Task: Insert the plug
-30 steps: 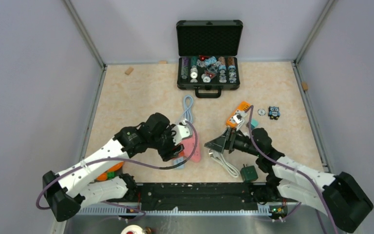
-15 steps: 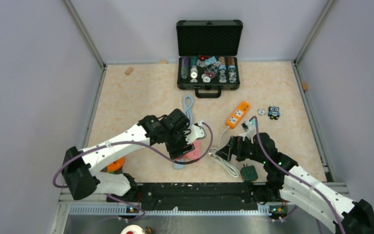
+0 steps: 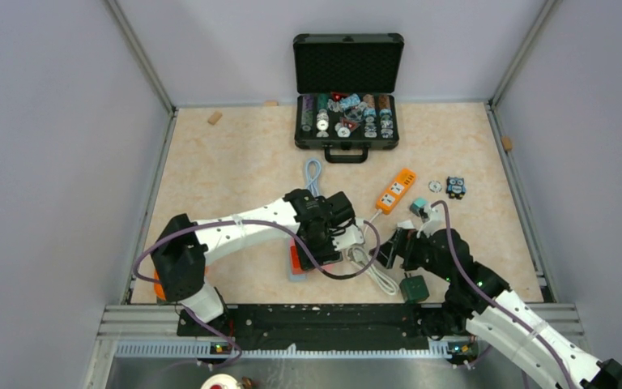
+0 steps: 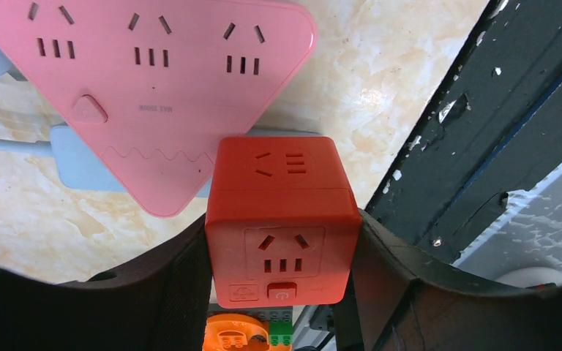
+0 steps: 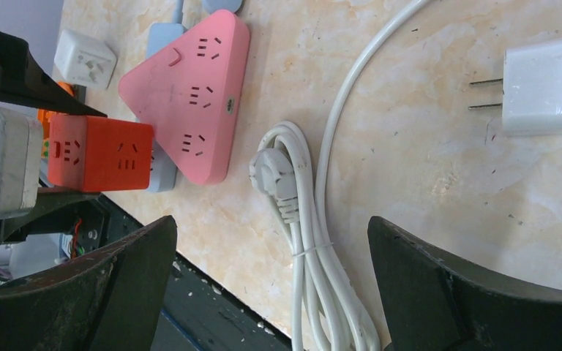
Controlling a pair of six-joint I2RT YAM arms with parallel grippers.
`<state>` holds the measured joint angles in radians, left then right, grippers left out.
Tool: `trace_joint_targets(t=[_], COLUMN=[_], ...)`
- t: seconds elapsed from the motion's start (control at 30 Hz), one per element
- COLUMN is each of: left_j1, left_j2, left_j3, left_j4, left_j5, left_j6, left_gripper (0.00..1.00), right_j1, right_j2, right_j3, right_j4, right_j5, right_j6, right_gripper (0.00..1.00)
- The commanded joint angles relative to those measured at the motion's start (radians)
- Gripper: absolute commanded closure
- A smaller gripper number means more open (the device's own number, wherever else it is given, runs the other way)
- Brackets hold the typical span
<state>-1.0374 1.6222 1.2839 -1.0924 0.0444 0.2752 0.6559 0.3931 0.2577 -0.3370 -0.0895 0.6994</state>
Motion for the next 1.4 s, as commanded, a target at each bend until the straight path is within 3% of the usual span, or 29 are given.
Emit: trace_joint_targets(t=[0.0, 1.03, 1.37], left_j1=[-0.008, -0.068, -0.07], left_j2=[0.019, -0.045, -0.055], left_j3=[0.028, -0.001, -0.014], left_j4=[-0.047, -0.046, -0.036], left_j5=[-0.035, -0.019, -0.08], left_j6=[-0.015, -0.055, -0.053], left_gripper=[1.0, 1.0, 1.0], right_j1=[-0.009, -0.01, -0.008], right_j2=[-0.007, 0.003, 0.003], right_j3=[0.012, -0.003, -0.008], right_j4=[-0.001, 0.017, 0.021], right_j5=[0.015, -0.009, -0.023], right_j6=[0.005, -0.006, -0.004], right_gripper=[0.02, 0.02, 0.03])
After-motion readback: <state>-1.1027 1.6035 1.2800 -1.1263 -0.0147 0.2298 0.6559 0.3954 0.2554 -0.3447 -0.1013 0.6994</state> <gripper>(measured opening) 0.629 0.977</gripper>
